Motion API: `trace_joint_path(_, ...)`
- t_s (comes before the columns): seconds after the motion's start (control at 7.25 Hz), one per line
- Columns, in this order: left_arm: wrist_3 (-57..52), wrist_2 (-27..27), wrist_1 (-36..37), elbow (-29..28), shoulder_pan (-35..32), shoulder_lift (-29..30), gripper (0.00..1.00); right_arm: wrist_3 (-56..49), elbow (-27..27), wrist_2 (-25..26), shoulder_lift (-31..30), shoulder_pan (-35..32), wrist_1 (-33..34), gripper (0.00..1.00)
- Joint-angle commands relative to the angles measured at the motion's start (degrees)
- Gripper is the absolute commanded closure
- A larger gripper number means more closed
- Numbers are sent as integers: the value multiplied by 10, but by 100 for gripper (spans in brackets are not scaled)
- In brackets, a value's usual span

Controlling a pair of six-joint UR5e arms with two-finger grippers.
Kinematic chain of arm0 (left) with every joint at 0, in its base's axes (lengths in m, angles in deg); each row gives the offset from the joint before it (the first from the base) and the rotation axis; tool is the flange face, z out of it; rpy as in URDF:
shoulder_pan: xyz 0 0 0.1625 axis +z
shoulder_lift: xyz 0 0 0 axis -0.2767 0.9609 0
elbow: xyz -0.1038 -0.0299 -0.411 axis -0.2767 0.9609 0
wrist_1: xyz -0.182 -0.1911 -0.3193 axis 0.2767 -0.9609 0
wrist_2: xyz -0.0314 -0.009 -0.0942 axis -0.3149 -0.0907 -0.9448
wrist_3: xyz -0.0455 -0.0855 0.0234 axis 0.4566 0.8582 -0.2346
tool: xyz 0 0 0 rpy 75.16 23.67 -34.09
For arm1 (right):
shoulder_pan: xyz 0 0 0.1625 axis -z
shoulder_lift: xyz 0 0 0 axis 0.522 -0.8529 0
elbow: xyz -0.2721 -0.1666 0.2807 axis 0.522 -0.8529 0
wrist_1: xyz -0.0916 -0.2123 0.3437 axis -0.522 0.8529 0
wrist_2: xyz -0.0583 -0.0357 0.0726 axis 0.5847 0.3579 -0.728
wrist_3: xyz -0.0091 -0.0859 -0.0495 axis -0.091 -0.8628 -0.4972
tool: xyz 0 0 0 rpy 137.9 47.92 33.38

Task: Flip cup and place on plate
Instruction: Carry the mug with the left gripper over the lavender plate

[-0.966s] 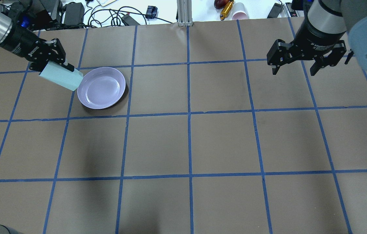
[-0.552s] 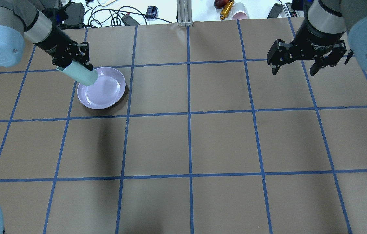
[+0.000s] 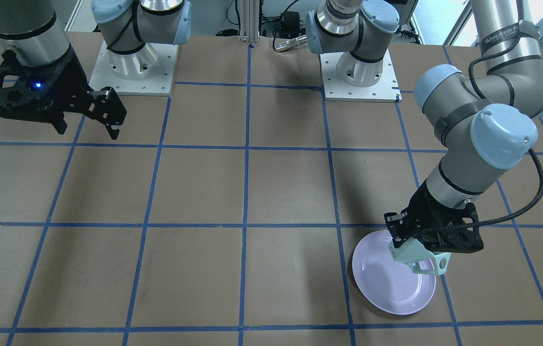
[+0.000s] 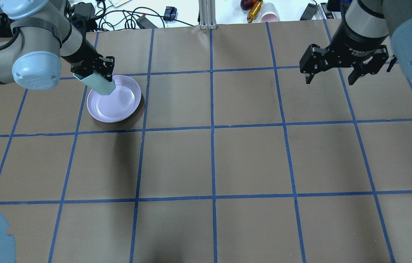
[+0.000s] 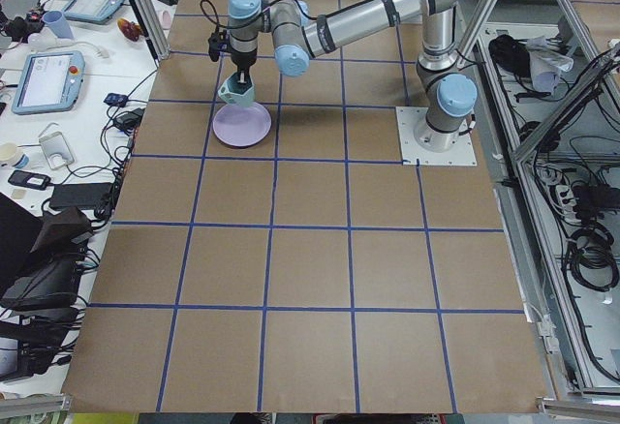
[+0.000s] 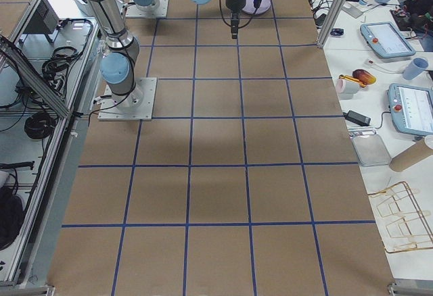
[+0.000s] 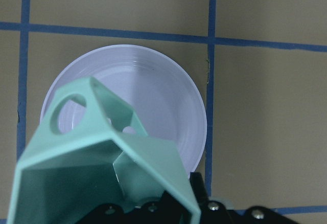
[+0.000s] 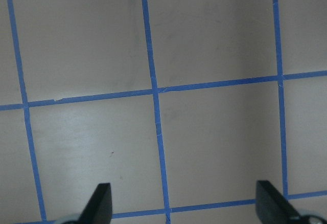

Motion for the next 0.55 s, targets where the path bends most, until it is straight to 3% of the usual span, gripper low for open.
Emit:
trace_joint_path(0.0, -62, 29, 38, 24, -4, 9, 100, 0, 0, 0, -1, 0, 0, 0)
trace_joint_path(0.41, -82, 58, 86, 39, -6, 27, 100, 0, 0, 0, 0, 0, 0, 0)
